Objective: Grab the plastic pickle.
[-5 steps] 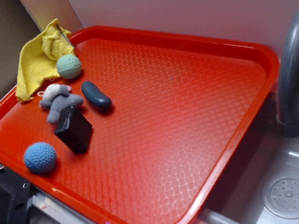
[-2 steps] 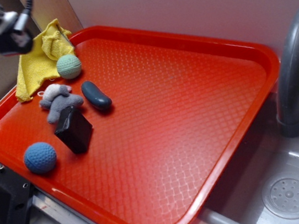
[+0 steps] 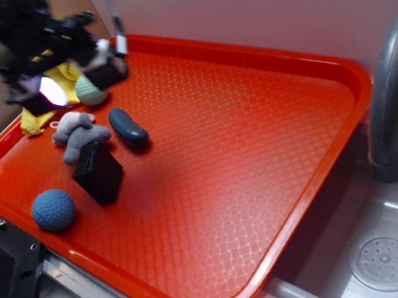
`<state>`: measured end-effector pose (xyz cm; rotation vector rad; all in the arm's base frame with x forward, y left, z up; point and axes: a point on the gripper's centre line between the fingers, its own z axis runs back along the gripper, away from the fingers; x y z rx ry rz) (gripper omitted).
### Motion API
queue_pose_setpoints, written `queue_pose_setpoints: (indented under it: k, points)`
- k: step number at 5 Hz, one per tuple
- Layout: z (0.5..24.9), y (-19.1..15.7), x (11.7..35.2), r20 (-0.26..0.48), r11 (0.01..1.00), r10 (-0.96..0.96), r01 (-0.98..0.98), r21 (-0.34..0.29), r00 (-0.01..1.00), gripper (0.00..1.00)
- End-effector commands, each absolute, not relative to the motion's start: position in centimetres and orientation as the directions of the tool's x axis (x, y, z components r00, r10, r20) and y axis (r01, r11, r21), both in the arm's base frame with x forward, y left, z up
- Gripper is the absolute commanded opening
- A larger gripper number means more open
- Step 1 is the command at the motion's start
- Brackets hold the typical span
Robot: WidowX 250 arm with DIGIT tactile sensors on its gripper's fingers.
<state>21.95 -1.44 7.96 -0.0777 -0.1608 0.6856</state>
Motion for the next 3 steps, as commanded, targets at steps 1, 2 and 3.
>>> queue_pose_setpoints:
  k: [1,2,3]
  points:
    - [2.1,0.1,24.0,-0.049,0.623,0.778,-0.779,-0.07,0.626,1.0]
    - [1.8,-0.4,23.7,-0.058,0.609,0.79,-0.792,-0.04,0.611,0.91]
    - [3.2,0.4,23.7,-0.02,0.679,0.733,-0.733,-0.048,0.68,0.0]
